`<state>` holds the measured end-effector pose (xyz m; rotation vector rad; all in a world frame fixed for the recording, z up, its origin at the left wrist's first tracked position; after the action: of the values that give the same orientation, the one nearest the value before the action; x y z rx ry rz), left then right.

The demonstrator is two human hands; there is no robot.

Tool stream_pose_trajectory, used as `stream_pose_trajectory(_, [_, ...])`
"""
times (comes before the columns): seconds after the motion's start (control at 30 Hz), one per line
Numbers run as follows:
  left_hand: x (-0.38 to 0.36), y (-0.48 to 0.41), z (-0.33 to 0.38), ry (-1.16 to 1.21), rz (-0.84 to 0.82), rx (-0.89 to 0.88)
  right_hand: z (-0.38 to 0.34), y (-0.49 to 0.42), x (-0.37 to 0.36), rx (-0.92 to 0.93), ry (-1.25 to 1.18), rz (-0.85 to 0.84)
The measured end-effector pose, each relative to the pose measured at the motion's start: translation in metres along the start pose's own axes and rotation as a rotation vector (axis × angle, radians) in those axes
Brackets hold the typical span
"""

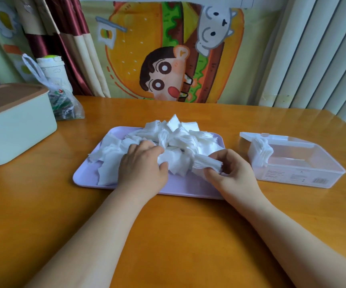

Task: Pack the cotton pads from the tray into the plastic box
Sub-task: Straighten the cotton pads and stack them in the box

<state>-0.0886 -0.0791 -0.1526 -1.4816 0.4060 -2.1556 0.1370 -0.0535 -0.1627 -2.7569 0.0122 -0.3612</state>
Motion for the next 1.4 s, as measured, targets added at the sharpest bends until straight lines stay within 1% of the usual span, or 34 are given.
stream_pose_trajectory(0.07, [-0.007,0.002,-0.003,0.040,-0.081,0.015,0.001,0.000,0.001,0.024,0.037,0.043])
stream_pose_trajectory(0.23, [-0.003,0.006,0.005,0.203,-0.120,-0.001,-0.001,0.000,0.000,0.072,0.115,0.101])
stream_pose_trajectory(0.37, [-0.001,0.006,0.012,0.178,-0.204,-0.008,-0.001,-0.001,0.001,0.080,0.101,0.133])
stream_pose_trajectory(0.5, [-0.004,0.005,0.012,0.116,-0.089,-0.080,0.000,-0.002,-0.001,0.071,0.110,0.117])
stream_pose_trajectory(0.67, [-0.009,0.004,0.010,0.103,0.028,-0.082,0.001,-0.001,-0.001,0.041,0.089,0.103])
stream_pose_trajectory(0.8, [0.008,-0.002,0.013,0.149,0.272,-0.144,0.001,-0.001,-0.002,0.014,0.043,0.079])
stream_pose_trajectory(0.87, [0.019,-0.002,0.020,0.270,0.350,-0.127,0.002,-0.001,-0.001,-0.007,0.023,0.082])
stream_pose_trajectory(0.9, [0.021,-0.001,0.023,0.385,0.332,-0.083,0.001,-0.001,-0.001,-0.015,0.007,0.086])
stream_pose_trajectory(0.93, [0.021,0.000,0.025,0.530,0.268,-0.017,0.001,-0.001,0.000,-0.024,-0.014,0.085])
stream_pose_trajectory(1.0, [0.015,0.002,0.030,0.827,0.075,0.160,0.001,-0.002,0.002,-0.041,-0.057,0.089])
stream_pose_trajectory(1.03, [0.011,0.004,0.032,0.938,-0.004,0.250,0.002,-0.003,0.003,-0.052,-0.071,0.096])
stream_pose_trajectory(1.1, [0.006,0.007,0.035,1.082,-0.105,0.395,0.005,-0.005,0.003,-0.063,-0.074,0.100])
stream_pose_trajectory(1.17, [0.002,0.009,0.035,1.154,-0.172,0.465,0.007,-0.005,0.002,-0.058,-0.063,0.097])
stream_pose_trajectory(1.23, [0.000,0.009,0.033,1.156,-0.201,0.481,0.008,-0.005,0.000,-0.051,-0.052,0.096])
stream_pose_trajectory(1.3, [-0.001,0.009,0.030,1.143,-0.198,0.497,0.009,-0.005,0.001,-0.046,-0.044,0.104])
stream_pose_trajectory(1.4, [-0.001,0.007,0.028,1.241,-0.177,0.554,0.008,-0.004,0.002,-0.035,-0.042,0.147])
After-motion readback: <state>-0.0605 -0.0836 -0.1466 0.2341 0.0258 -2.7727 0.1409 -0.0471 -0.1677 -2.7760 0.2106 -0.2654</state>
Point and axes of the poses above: each hand's wrist, its own y-axis away from the middle knuckle, its own x-axis out of the back of the hand, z = x × y, the point moved 3 cm from there along -y, towards the middle knuckle, and after that the axes turned 9 degrees about z, right-handed, at the moved point
